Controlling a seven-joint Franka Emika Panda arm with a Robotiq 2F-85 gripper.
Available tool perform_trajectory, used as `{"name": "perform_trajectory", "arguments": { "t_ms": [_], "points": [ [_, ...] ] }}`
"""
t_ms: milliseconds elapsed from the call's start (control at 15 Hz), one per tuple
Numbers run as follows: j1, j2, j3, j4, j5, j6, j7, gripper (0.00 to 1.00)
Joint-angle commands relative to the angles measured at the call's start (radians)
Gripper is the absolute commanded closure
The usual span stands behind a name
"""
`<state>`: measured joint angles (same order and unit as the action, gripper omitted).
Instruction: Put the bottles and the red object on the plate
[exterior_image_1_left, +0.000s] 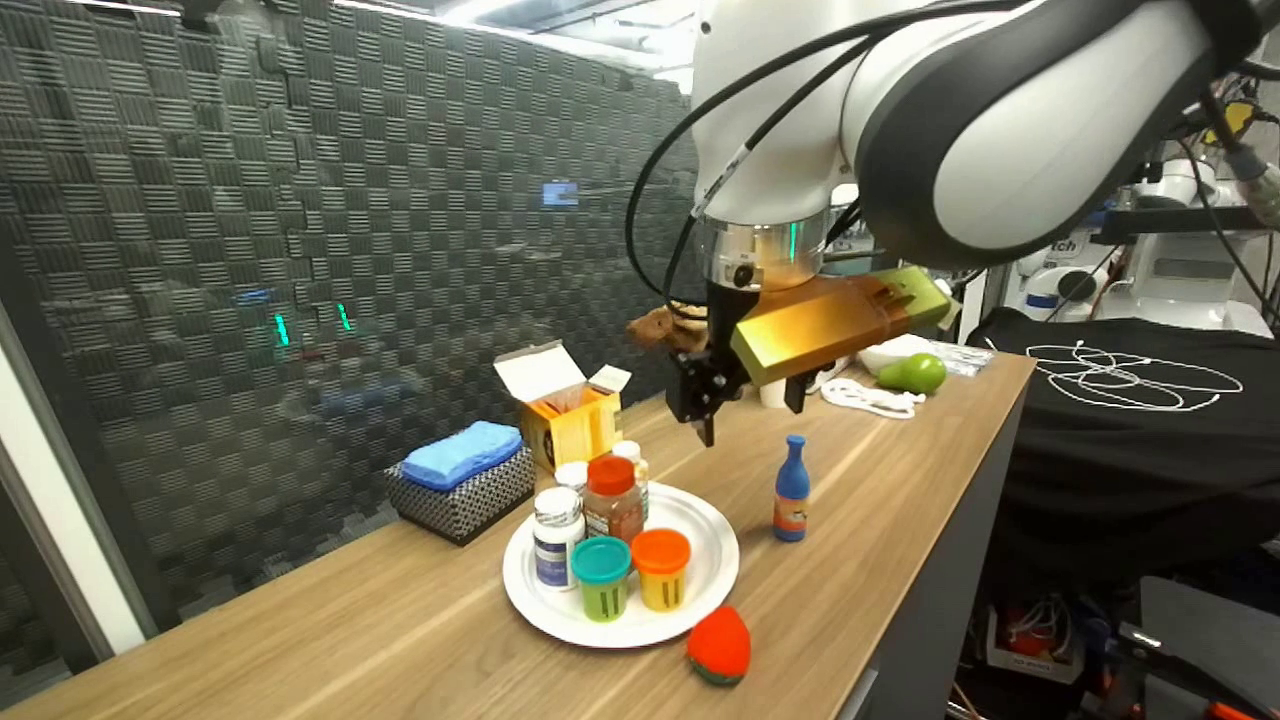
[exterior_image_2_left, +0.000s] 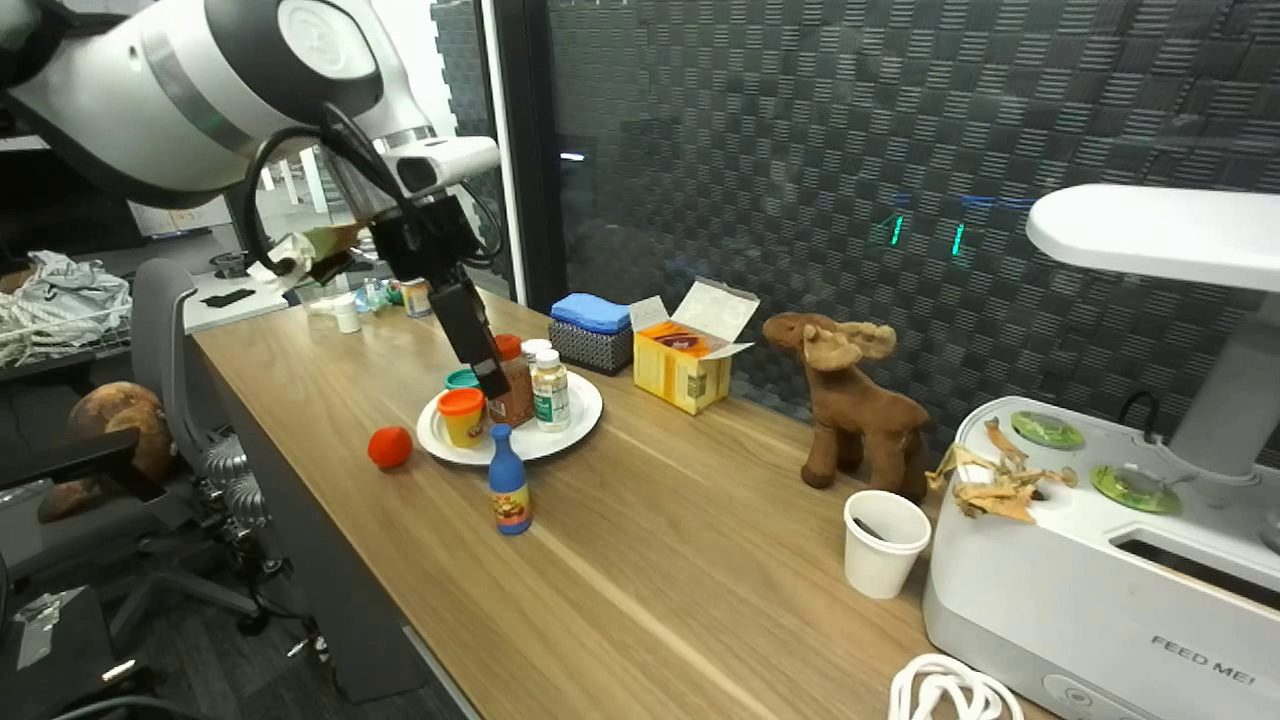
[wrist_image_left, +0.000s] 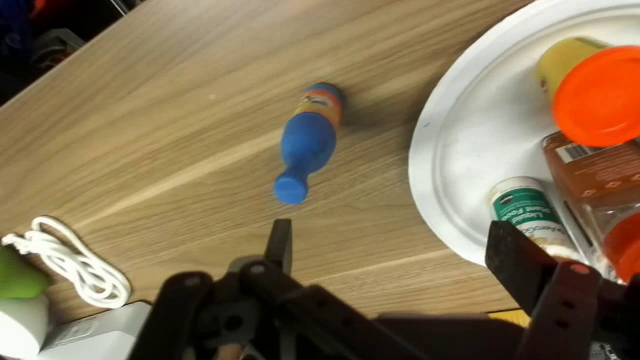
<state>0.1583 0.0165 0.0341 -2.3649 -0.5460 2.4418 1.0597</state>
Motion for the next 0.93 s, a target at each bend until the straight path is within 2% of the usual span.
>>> {"name": "perform_trajectory", "arguments": {
  "t_ms": [0,200,600,867],
  "points": [
    [-0.04,-0.062,0.012,0.01,0.009,-0.075,-0.049,0.0],
    [-0.068,-0.062,0.01,0.008,0.034,-0.09,-0.072,0.0],
    [-0.108,-0.024,-0.002,0.004,0.212,-0.066,-0.17,0.0],
    [-0.118,-0.005,-0.003,0.004,0.254,-0.055,-0.17,0.0]
  ]
}}
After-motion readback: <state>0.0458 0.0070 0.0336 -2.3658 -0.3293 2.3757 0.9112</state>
